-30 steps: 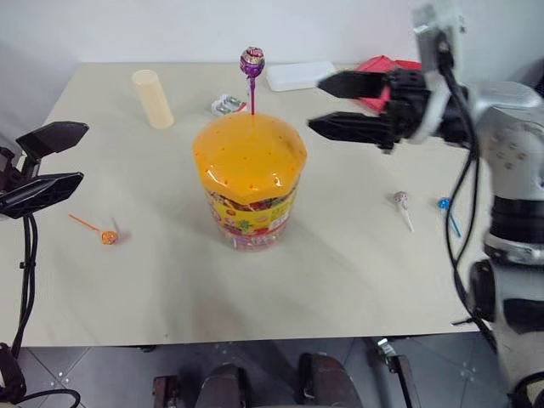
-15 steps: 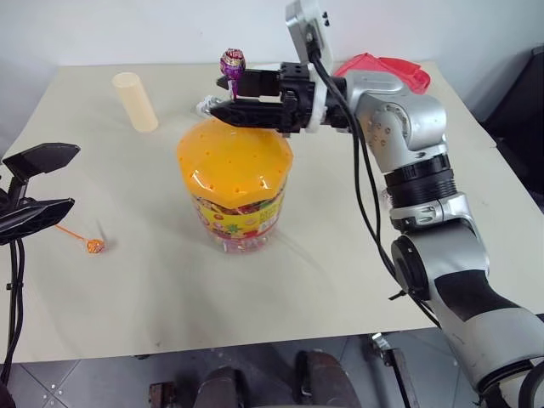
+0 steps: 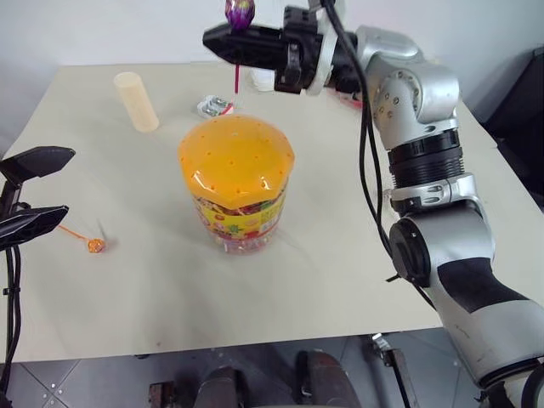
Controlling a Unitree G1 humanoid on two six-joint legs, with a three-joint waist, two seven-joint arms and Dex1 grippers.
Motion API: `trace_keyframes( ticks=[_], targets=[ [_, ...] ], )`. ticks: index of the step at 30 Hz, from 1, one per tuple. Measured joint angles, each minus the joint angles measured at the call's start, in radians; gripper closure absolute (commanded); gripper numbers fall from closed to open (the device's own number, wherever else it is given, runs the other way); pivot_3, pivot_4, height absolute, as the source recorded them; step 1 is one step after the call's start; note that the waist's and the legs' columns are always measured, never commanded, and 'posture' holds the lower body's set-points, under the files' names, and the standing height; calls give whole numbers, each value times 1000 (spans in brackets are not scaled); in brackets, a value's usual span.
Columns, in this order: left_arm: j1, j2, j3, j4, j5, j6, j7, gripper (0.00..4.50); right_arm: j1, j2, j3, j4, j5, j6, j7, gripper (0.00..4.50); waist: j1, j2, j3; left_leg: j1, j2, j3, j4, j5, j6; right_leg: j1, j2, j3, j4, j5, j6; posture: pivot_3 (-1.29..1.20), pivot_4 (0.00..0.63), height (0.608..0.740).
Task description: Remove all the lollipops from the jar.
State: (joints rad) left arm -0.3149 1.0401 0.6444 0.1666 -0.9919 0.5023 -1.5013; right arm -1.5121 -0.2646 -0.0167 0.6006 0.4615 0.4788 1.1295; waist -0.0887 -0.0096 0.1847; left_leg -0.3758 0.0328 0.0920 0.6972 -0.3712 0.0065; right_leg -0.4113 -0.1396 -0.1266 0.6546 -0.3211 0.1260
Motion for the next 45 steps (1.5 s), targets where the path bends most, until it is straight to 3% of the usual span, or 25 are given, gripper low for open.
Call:
trace_keyframes(
  ticks=[7, 11, 15, 22, 31, 35, 38, 45],
  targets=[
    [-27, 0, -3, 4, 1, 10, 0, 0, -48, -204, -61, 26, -60, 110, -159, 4477, 5, -1, -1, 0, -1, 0, 0, 0, 0, 1, -1, 0, -1, 0, 0, 0, 150, 740],
    [-27, 0, -5, 5, 1, 16, 0, 0, 104, -319, -8, -42, -132, 245, -206, 4477, 5, -1, -1, 0, -1, 1, -1, 0, 1, 0, -2, 0, -1, 0, 0, 0, 150, 740],
    [-29, 0, -9, 9, 3, 19, 0, 0, 241, -364, 49, -97, -179, 396, -260, 4477, 5, 0, 0, 0, -1, 2, -1, 0, 1, -1, -2, 0, -1, 0, 0, 0, 150, 740],
    [-56, 0, -39, 44, 16, 16, 0, 0, 370, -348, 130, -113, -257, 504, -340, 4477, 4, 0, 0, 0, -1, 3, -1, 0, 0, -1, -2, 0, -2, 0, 0, 0, 150, 740],
    [-70, -3, -62, 44, 23, 5, 0, 0, 407, -238, 133, 130, -326, 346, -420, 4477, 5, 0, 0, 0, -1, 3, -1, 0, 0, 0, -2, 0, -2, 0, 0, 0, 150, 740],
    [-69, -3, -62, 43, 25, 0, 0, 0, 390, -236, 131, 211, -357, 289, -427, 3462, 4, 0, 0, 0, -1, 2, -1, 0, 0, 0, -2, 0, -2, 0, 0, 0, 150, 740],
    [-58, -3, -59, 37, 25, 0, 0, 0, 393, -243, 129, 200, -360, 289, -409, 2458, 4, 0, 0, 0, -1, 2, 0, 0, 0, 0, -2, 0, -2, 0, 0, 0, 150, 740],
    [11, -2, -32, 14, 27, 4, 0, 0, 476, -361, 115, -60, -317, 364, -295, 179, 7, 0, 0, 0, -1, 1, -1, 0, 1, 0, -2, 0, -3, 0, 0, 0, 150, 740]
  ],
)
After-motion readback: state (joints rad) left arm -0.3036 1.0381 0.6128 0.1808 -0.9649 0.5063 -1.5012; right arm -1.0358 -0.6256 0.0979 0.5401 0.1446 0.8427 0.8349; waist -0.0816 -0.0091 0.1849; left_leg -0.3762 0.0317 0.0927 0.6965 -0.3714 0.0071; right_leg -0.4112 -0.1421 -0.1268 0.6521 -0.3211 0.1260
